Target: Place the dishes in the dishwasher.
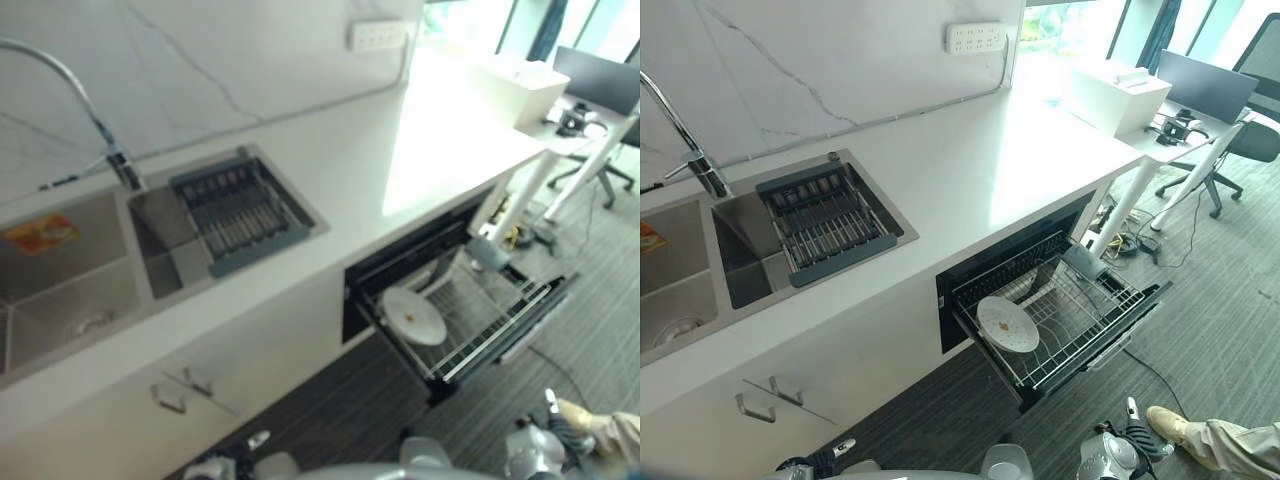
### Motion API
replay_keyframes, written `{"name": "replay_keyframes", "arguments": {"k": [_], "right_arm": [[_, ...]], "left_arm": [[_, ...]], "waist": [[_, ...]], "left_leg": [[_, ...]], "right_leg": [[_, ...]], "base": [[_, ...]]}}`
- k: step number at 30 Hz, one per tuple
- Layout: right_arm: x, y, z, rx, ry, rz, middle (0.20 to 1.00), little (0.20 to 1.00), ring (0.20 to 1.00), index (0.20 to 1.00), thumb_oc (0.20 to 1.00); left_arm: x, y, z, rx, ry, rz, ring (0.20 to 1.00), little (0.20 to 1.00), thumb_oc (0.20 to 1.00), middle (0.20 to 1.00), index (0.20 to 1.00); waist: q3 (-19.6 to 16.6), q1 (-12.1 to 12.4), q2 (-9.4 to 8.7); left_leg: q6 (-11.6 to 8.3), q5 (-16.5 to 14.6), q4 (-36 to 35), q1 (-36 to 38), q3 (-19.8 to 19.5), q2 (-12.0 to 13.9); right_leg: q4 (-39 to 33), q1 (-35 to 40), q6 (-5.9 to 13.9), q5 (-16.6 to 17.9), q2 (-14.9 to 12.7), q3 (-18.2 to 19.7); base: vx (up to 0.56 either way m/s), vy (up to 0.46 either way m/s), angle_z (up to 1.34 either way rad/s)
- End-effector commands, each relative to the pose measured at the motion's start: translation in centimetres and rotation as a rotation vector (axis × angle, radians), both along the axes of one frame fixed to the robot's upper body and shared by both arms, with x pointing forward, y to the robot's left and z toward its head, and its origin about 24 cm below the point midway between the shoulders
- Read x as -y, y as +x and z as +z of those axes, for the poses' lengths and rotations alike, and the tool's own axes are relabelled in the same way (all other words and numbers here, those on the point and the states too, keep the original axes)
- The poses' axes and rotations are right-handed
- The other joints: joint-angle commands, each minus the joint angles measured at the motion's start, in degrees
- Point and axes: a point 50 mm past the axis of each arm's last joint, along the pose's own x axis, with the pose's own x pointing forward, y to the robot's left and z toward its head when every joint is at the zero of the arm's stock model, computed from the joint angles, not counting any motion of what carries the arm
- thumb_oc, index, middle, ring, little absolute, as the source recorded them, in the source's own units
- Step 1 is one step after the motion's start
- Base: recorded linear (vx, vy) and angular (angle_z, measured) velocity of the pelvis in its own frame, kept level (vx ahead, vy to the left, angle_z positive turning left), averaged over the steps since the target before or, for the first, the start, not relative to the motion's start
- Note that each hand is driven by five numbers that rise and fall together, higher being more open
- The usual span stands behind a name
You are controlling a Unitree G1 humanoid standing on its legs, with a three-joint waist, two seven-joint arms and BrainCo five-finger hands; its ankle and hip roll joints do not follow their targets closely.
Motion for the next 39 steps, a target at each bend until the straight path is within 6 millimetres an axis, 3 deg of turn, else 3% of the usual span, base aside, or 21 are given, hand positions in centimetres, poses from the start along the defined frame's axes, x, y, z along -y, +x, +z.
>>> {"name": "replay_keyframes", "arguments": {"k": [1, 2, 5, 8, 12, 25, 31, 39], "right_arm": [[0.9, 2.2, 1.3, 0.125, -0.017, 0.000, 1.000, 1.000, 1.000, 1.000, 1.000], [4.4, 2.8, 3.3, 0.210, -0.083, 0.016, 1.000, 1.000, 1.000, 1.000, 1.000], [4.1, 2.2, 2.9, 0.225, -0.064, 0.011, 1.000, 1.000, 1.000, 1.000, 1.000], [4.7, 2.0, 2.8, 0.206, -0.044, 0.032, 1.000, 1.000, 1.000, 1.000, 1.000], [5.6, 1.7, 2.8, 0.168, -0.019, -0.013, 1.000, 1.000, 1.000, 1.000, 1.000], [7.5, -0.4, 1.9, 0.139, 0.157, -0.120, 1.000, 1.000, 1.000, 1.000, 1.000], [6.4, 0.9, 1.4, 0.297, 0.314, 0.037, 1.000, 1.000, 1.000, 1.000, 1.000], [5.8, 4.5, 2.9, 0.473, 0.434, 0.241, 1.000, 1.000, 1.000, 1.000, 1.000]], "left_arm": [[-1.7, 0.9, 0.6, 0.005, 0.057, -0.022, 1.000, 1.000, 1.000, 1.000, 1.000], [-3.6, 5.9, 2.8, 0.201, 0.179, 0.048, 1.000, 1.000, 1.000, 1.000, 1.000], [-3.7, 5.4, 2.6, 0.168, 0.192, 0.032, 1.000, 1.000, 1.000, 1.000, 1.000], [-4.0, 3.4, 2.0, 0.130, 0.162, 0.067, 1.000, 1.000, 1.000, 1.000, 1.000], [-4.1, 2.6, 1.8, 0.120, 0.147, 0.081, 1.000, 1.000, 1.000, 1.000, 1.000], [-5.1, 0.5, 1.5, 0.019, 0.171, -0.004, 1.000, 1.000, 1.000, 1.000, 1.000], [-5.2, 0.4, 1.5, -0.007, 0.174, -0.017, 1.000, 1.000, 1.000, 1.000, 1.000], [-4.3, 0.3, 1.2, -0.023, 0.144, -0.042, 1.000, 1.000, 1.000, 1.000, 1.000]], "waist": [[1.0, 1.6, 0.72], [3.2, -0.8, 0.74], [3.0, -1.4, 0.09], [2.1, -1.5, 0.20], [1.5, -1.2, 0.32], [0.5, -0.1, 1.16], [1.0, -0.6, 2.74], [1.4, -0.6, 4.65]], "left_leg": [[-0.18, -2.8, -4.8, 3.8, 1.0, 1.5], [0.79, -6.2, -4.8, 7.6, -3.7, -2.0], [1.79, -6.7, -4.8, 7.1, -5.3, -3.4], [1.39, -7.4, -4.8, 9.6, -4.1, -1.7], [0.75, -7.9, -4.8, 10.6, -4.0, -0.8], [-0.84, -8.7, -4.8, 12.0, -5.2, 0.7], [-1.68, -8.1, -4.8, 11.2, -5.3, 0.7], [-2.11, -8.7, -4.8, 10.9, -5.5, -1.4]], "right_leg": [[6.1, -1.9, 2.78, -4.1, -2.8, -0.6], [6.1, -7.3, 1.41, 1.5, -2.8, 0.5], [6.1, -7.9, 0.88, 0.0, -0.1, 3.3], [6.1, -7.3, 0.70, -0.9, 0.8, 3.9], [6.1, -7.2, 0.70, -1.3, 1.0, 3.9], [6.1, -9.2, 2.92, 1.1, -2.4, 1.5], [6.1, -10.6, 4.00, 2.7, -4.9, 0.5], [6.1, -11.9, 4.49, 4.3, -7.8, 0.1]], "base": [[0.00, 0.000, 0.00], [-0.01, -0.006, 0.03], [-0.04, -0.065, 0.12], [0.00, -0.083, -0.04], [0.02, -0.073, -0.11], [0.07, -0.111, 0.09], [0.08, -0.055, 0.09], [0.07, 0.058, 0.09]]}}
